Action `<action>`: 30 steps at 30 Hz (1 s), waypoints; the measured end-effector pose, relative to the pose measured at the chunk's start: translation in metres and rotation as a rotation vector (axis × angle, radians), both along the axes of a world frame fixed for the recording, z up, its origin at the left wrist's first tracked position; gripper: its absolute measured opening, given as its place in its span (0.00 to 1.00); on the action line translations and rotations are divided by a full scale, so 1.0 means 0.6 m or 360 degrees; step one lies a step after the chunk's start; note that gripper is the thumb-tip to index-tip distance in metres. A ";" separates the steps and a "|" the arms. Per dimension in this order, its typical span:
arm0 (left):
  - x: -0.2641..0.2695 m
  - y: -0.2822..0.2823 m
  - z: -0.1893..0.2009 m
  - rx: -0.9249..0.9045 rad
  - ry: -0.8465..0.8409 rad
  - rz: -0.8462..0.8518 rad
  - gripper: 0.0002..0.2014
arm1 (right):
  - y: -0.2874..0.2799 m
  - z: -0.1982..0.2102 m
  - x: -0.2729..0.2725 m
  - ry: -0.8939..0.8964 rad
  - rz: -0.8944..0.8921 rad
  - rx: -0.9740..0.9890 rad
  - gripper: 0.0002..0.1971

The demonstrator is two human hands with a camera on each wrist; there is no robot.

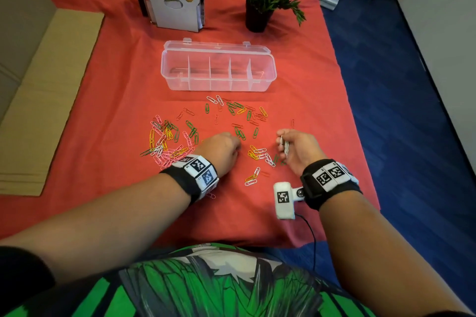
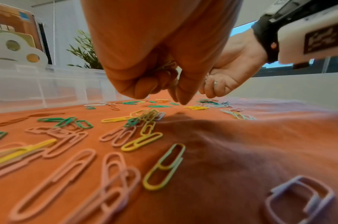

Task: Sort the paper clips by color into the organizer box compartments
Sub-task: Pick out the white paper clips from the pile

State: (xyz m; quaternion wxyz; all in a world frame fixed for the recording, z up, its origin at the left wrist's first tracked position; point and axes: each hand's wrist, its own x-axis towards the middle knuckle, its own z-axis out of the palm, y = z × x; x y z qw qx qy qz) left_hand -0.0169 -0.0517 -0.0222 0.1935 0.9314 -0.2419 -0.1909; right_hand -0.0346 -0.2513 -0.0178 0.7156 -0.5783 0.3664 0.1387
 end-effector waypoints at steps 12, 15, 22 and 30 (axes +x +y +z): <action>0.005 0.043 -0.013 0.0174 0.0020 0.0127 0.10 | 0.019 -0.032 -0.027 -0.0144 0.0672 -0.0879 0.14; 0.003 0.043 -0.015 0.0183 0.0018 0.0129 0.10 | 0.028 -0.035 -0.025 -0.0181 0.0705 -0.0948 0.13; 0.000 0.038 -0.018 0.0131 -0.0065 0.0113 0.12 | 0.022 -0.026 -0.020 -0.0225 0.0832 -0.1182 0.09; -0.003 0.028 -0.017 0.0280 -0.0179 0.0009 0.10 | 0.046 -0.051 -0.047 -0.0402 0.1413 -0.2025 0.08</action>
